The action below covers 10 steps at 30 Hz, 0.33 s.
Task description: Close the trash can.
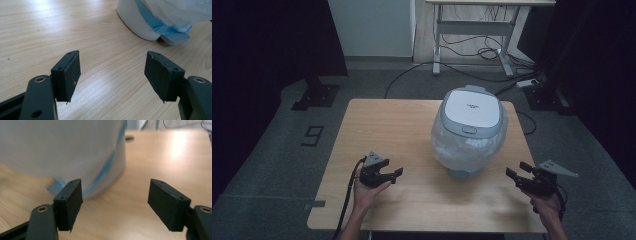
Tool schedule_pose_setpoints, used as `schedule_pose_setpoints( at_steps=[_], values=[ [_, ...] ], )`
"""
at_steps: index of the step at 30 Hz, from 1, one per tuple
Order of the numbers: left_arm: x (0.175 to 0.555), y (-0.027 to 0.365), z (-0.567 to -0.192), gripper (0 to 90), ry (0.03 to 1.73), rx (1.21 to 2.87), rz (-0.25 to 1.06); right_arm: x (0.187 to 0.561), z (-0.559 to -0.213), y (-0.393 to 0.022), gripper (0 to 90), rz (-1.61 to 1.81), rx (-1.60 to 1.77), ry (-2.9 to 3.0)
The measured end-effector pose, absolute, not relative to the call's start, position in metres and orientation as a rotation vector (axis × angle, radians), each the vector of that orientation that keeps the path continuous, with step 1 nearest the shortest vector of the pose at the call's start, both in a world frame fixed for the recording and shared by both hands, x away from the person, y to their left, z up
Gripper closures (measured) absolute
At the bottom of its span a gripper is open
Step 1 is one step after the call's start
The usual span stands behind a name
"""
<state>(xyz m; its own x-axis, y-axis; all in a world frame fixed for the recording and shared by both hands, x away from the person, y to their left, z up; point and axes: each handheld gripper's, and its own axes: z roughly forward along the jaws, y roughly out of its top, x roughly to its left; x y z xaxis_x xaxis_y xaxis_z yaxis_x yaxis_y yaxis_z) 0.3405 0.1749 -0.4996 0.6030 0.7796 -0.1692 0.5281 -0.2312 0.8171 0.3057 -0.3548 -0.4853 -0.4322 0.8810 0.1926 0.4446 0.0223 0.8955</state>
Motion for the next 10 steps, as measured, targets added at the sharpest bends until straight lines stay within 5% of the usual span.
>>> schedule_pose_setpoints(
  at_steps=[10],
  values=[
    [0.341, 0.177, -0.503, 28.2, 1.061, 1.908, 0.349, 0.312, -0.506, -0.351, 24.7, 1.303, 1.396, 1.951]
  ],
)
